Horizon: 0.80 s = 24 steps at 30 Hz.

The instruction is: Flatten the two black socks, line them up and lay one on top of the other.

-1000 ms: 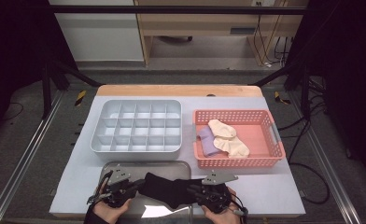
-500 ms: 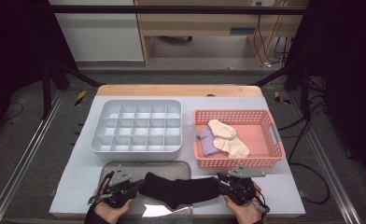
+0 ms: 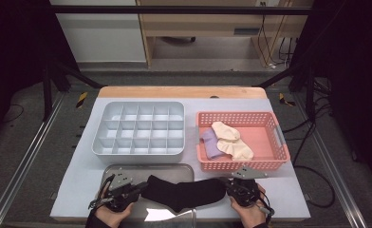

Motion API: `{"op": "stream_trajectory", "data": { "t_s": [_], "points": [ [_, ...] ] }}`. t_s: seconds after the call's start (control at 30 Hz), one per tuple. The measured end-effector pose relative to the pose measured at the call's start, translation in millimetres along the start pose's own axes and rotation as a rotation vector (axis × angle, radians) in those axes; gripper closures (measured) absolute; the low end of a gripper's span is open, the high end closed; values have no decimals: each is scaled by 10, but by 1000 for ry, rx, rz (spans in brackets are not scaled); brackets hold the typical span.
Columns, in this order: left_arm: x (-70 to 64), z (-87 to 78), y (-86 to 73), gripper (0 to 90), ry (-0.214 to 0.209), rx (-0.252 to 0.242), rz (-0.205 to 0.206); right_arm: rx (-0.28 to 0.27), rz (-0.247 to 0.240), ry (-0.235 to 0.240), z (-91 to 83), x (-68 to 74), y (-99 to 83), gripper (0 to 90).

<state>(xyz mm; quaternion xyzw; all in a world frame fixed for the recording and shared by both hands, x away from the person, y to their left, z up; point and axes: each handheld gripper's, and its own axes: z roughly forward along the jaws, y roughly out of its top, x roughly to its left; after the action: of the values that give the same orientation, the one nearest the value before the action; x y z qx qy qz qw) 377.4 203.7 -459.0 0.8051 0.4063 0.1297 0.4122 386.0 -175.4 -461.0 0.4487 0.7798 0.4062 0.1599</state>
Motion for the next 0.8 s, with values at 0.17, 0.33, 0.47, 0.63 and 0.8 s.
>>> {"op": "stream_trajectory", "data": {
  "t_s": [0.17, 0.33, 0.47, 0.63, 0.8],
  "points": [
    [-4, 32, -6, 874, 7, 20, 9, 9, 7, -19, 43, -35, -23, 883],
    [-12, 52, -9, 870, 13, 38, 17, 29, 2, -28, 94, -36, -40, 849],
    [-9, 20, -8, 798, 29, 3, 12, -15, 11, -33, 25, -46, -35, 756],
    [4, -43, -34, 684, 35, -27, -9, -47, 52, 9, -123, -72, -68, 712],
    [6, -44, -144, 688, 33, 7, -21, 14, 56, 26, -112, -54, -175, 712]
  ]
}}
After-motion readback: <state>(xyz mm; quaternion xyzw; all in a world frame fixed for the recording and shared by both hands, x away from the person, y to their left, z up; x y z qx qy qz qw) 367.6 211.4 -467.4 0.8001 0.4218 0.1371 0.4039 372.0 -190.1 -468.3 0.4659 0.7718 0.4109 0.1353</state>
